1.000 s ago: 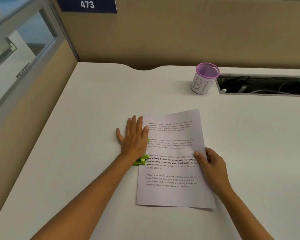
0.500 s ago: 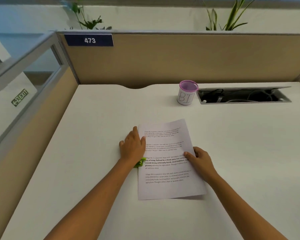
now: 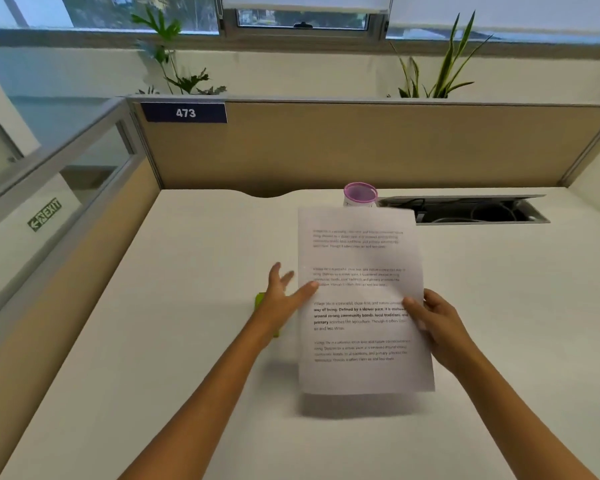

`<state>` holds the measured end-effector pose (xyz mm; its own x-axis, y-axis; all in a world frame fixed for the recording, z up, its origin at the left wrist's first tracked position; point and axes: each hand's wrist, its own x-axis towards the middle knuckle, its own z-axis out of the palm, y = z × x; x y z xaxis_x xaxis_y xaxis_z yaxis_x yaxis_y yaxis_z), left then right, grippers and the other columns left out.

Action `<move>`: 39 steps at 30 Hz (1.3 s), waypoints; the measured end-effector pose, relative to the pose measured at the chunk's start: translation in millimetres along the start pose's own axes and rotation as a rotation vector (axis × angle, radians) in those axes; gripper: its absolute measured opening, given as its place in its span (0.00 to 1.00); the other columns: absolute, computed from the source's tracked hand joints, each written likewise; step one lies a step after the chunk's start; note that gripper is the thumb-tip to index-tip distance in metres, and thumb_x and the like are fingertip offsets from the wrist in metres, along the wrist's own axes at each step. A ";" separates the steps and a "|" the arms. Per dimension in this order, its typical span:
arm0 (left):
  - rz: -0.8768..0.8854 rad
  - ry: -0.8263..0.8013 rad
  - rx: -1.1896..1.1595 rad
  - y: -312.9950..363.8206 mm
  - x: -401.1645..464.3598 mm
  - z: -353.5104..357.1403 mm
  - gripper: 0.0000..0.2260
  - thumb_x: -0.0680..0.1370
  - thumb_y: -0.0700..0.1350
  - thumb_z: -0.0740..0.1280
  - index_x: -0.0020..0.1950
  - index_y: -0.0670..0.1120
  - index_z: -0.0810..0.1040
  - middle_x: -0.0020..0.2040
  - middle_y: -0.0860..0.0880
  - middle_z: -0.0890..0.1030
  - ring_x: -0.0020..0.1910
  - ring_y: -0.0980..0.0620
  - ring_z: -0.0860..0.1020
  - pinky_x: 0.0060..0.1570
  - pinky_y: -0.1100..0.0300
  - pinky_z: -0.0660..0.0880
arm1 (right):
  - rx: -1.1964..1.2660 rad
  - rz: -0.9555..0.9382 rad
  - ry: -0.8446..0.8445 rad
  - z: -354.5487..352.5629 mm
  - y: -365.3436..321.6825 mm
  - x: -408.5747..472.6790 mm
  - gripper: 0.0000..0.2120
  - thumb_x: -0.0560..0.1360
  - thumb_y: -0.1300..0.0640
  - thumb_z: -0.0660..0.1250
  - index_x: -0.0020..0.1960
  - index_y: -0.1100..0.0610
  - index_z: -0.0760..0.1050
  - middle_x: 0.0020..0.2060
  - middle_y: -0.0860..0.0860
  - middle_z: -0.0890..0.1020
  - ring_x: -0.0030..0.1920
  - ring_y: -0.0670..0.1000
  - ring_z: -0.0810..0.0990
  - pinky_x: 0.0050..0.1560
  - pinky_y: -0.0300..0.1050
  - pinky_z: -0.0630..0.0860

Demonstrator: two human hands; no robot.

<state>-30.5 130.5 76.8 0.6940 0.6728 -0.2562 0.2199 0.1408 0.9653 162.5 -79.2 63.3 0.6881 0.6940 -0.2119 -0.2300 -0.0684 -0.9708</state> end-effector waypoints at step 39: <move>-0.040 0.071 -0.081 -51.8 -25.8 91.0 0.05 0.75 0.49 0.69 0.51 0.57 0.78 0.46 0.59 0.82 0.44 0.61 0.81 0.35 0.71 0.77 | -0.153 -0.037 0.054 -30.8 46.6 -24.8 0.09 0.72 0.57 0.72 0.51 0.49 0.79 0.48 0.49 0.85 0.44 0.50 0.85 0.39 0.41 0.82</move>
<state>2.6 39.8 28.9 0.6348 0.7149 -0.2933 0.1887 0.2247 0.9560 155.9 -121.6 19.8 0.7312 0.6586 -0.1778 -0.0997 -0.1546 -0.9829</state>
